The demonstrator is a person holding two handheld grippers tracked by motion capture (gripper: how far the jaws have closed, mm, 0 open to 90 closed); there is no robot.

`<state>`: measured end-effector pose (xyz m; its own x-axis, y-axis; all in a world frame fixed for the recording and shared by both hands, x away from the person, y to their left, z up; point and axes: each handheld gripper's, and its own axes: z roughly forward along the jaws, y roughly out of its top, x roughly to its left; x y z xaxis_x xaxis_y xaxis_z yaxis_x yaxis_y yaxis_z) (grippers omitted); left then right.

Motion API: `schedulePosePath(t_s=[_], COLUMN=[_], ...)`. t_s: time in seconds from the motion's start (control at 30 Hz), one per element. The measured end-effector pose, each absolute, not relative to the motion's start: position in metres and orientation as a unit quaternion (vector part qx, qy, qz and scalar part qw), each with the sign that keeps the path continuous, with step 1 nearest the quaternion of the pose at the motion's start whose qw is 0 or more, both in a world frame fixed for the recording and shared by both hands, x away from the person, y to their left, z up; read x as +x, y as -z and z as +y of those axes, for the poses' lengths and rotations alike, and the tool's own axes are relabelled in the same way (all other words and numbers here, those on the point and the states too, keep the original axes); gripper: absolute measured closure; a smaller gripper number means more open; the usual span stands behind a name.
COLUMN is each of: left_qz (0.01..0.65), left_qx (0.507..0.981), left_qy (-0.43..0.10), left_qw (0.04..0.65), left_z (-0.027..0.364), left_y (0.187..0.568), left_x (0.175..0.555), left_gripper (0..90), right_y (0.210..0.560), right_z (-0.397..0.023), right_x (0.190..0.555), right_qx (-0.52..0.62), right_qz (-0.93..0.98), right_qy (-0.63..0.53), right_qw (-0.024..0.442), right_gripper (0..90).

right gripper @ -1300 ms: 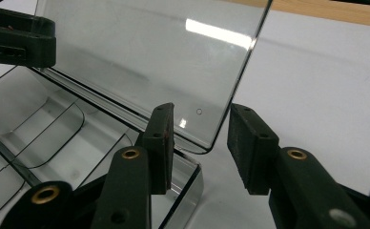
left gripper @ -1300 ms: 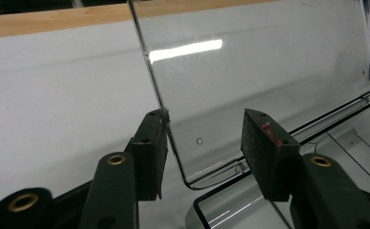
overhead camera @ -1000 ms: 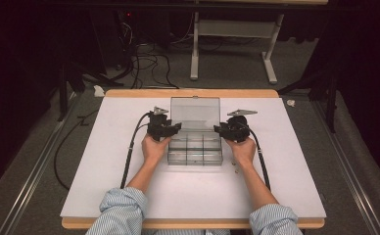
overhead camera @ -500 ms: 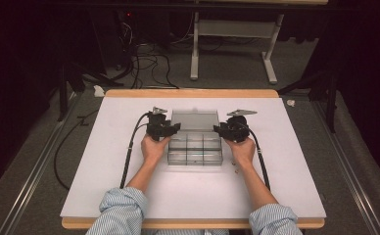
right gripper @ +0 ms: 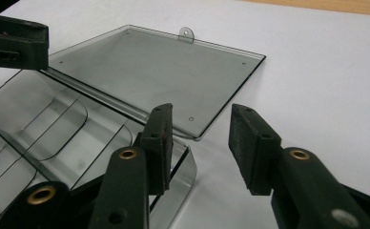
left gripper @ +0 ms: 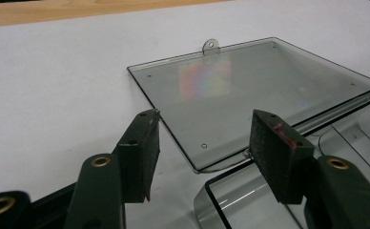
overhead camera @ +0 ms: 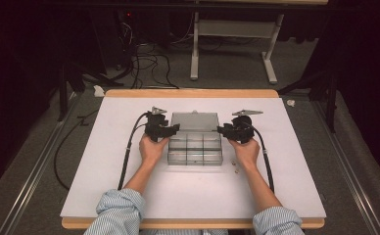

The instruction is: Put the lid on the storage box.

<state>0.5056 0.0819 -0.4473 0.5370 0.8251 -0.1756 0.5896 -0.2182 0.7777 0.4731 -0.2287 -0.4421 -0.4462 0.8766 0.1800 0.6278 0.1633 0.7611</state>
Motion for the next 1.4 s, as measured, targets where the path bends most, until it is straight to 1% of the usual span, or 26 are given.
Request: schedulePosePath(t_s=[0.17, 0.27, 0.57, 0.77, 0.83, 1.07, 1.4], left_qz=[0.457, 0.455, 0.455, 0.456, 0.456, 0.448, 0.434], left_qx=[0.765, 0.765, 0.76, 0.761, 0.761, 0.775, 0.779], left_qy=[-0.146, -0.148, -0.161, -0.161, -0.161, -0.153, -0.164], left_qw=[0.43, 0.431, 0.435, 0.432, 0.433, 0.419, 0.421], left_z=[0.087, 0.093, 0.113, 0.124, 0.126, 0.128, 0.126], left_y=[0.443, 0.442, 0.438, 0.437, 0.437, 0.436, 0.434], left_x=[0.499, 0.496, 0.481, 0.474, 0.471, 0.463, 0.447], left_gripper=[44.3, 44.3, 44.0, 44.0, 44.0, 44.7, 44.2], right_y=[0.438, 0.435, 0.428, 0.424, 0.424, 0.429, 0.428], right_z=[-0.234, -0.237, -0.241, -0.246, -0.248, -0.259, -0.273], right_x=[0.469, 0.466, 0.457, 0.451, 0.447, 0.438, 0.419], right_qx=[0.5, 0.495, 0.494, 0.49, 0.49, 0.499, 0.503], right_qz=[0.749, 0.75, 0.755, 0.758, 0.754, 0.75, 0.738], right_qy=[-0.408, -0.413, -0.403, -0.399, -0.404, -0.402, -0.415], right_qw=[0.152, 0.148, 0.156, 0.163, 0.171, 0.161, 0.173], right_gripper=[56.1, 55.3, 56.2, 55.8, 57.3, 60.2, 60.8])
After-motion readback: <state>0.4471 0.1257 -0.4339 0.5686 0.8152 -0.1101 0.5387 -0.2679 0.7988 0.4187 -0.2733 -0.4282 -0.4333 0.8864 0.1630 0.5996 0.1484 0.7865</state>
